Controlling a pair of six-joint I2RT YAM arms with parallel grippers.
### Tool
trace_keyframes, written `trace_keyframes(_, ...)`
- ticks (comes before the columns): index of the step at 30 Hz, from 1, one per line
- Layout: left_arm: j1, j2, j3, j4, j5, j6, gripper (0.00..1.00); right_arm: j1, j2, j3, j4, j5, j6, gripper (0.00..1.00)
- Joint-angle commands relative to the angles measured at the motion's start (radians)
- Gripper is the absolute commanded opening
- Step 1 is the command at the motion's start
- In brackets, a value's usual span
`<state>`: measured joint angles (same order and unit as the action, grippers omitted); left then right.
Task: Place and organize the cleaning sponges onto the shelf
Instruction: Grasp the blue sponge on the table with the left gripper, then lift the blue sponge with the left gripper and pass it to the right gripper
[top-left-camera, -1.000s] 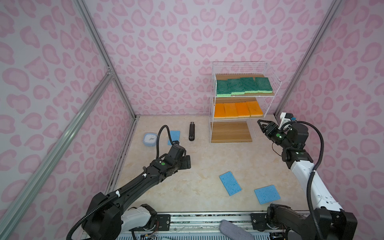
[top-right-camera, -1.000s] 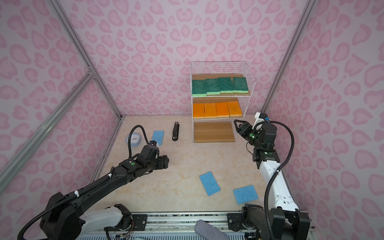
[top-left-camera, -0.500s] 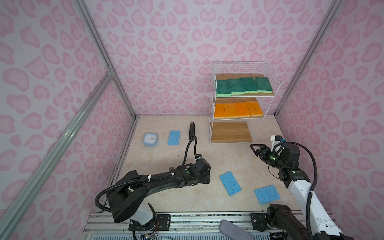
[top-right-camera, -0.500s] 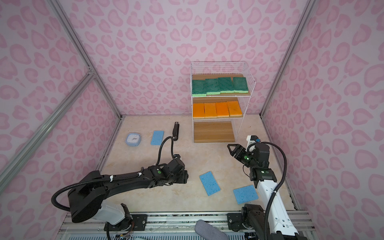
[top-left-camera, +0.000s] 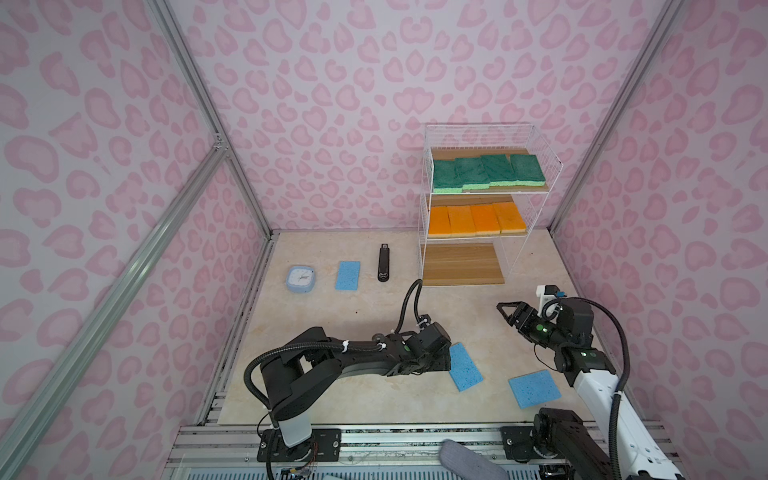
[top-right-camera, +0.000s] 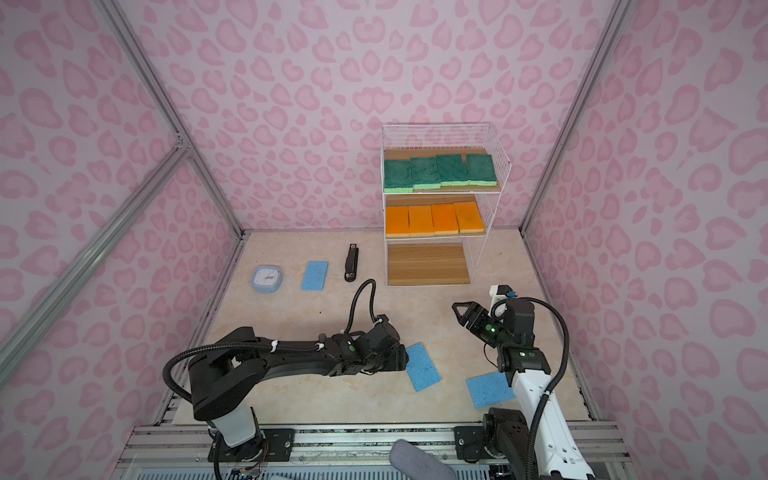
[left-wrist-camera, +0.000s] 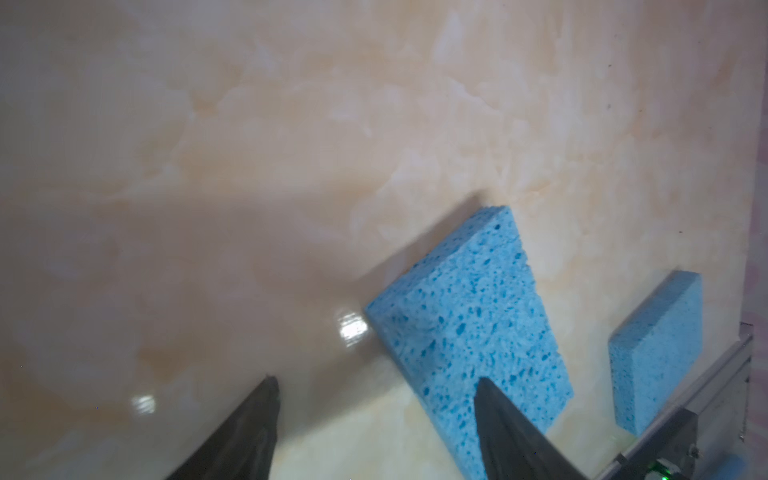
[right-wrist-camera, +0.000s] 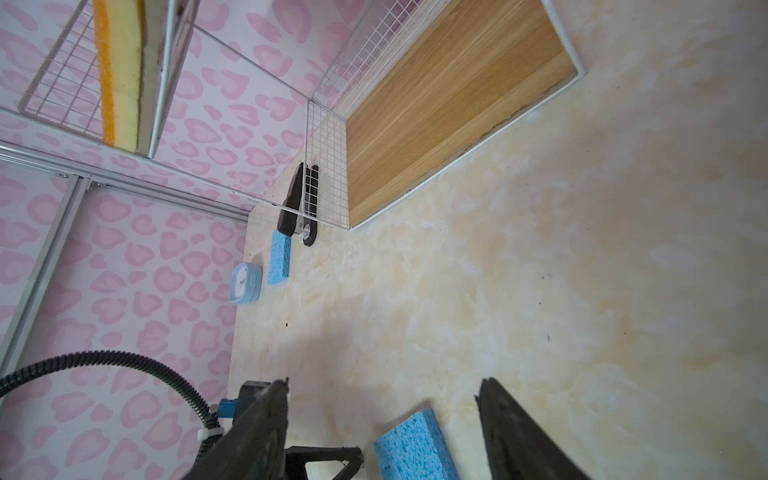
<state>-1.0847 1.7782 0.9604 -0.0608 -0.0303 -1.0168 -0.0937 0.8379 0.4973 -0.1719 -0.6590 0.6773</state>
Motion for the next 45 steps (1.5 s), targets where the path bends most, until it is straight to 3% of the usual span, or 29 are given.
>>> trace_keyframes(1,0.000,0.028,0.007,0.020,0.026,-0.033,0.71,0.004,0.002,-0.004,-0.003,-0.005,-0.007,0.73)
trace_keyframes(11,0.001,0.060,0.044,0.026,0.030,-0.013,0.29,0.029,0.008,-0.004,-0.011,0.014,-0.008,0.73)
trace_keyframes(15,0.003,0.064,0.053,0.017,0.023,-0.003,0.04,0.058,0.021,-0.013,-0.004,0.019,-0.015,0.73)
trace_keyframes(22,0.045,-0.005,0.033,0.016,0.018,0.015,0.04,0.141,0.058,-0.018,0.027,0.045,-0.017,0.74)
trace_keyframes(27,0.122,-0.116,-0.009,0.010,0.045,0.043,0.04,0.208,0.068,-0.028,0.062,0.035,-0.021,0.77)
trace_keyframes(33,0.234,-0.251,-0.042,0.015,0.106,0.064,0.04,0.317,0.094,-0.115,0.293,-0.001,0.058,0.80)
trace_keyframes(38,0.317,-0.305,-0.034,0.040,0.214,0.059,0.04,0.412,0.147,-0.118,0.390,-0.025,0.062,0.73)
trace_keyframes(45,0.381,-0.376,-0.022,0.049,0.293,0.055,0.04,0.439,0.245,-0.095,0.514,-0.089,0.089,0.65)
